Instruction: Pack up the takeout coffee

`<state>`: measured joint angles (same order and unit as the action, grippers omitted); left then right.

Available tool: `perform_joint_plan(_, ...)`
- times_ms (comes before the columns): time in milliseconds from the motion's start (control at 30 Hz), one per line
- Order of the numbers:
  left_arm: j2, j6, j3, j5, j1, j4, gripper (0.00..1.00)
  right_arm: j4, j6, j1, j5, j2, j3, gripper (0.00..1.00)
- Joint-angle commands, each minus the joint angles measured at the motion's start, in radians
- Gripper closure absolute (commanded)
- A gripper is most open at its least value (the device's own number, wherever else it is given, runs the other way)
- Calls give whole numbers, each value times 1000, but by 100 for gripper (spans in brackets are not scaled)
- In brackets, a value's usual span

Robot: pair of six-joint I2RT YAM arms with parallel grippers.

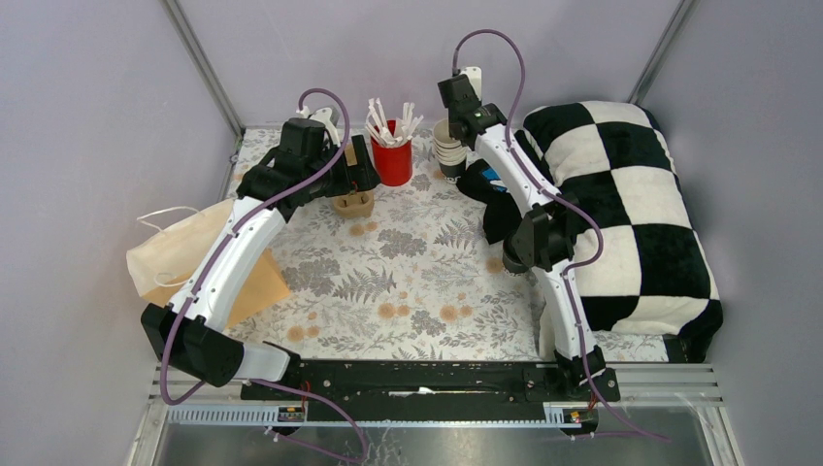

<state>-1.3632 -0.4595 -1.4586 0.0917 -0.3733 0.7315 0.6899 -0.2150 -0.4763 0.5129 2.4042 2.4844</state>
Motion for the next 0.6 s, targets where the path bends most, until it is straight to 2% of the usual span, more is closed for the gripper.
perform_joint_plan(0,6,20,-38,-18,-6,-29,1,-8,-1,-27,-6,-58,33,100)
perform_joint_plan(133,9,22,-41,-18,-11,-29,1,-22,-68,-25,-56,-97,-6,100)
perform_joint_plan(333,10,24,-45,-20,-18,-29,1,-133,-140,-14,-135,-193,-137,100)
perform_joint_plan(400,13,27,-45,-20,-19,-28,1,-88,-158,-10,-133,-190,-102,100)
perform_joint_plan(567,21,38,-44,-38,-22,-21,1,-189,-178,-4,-167,-271,-205,100)
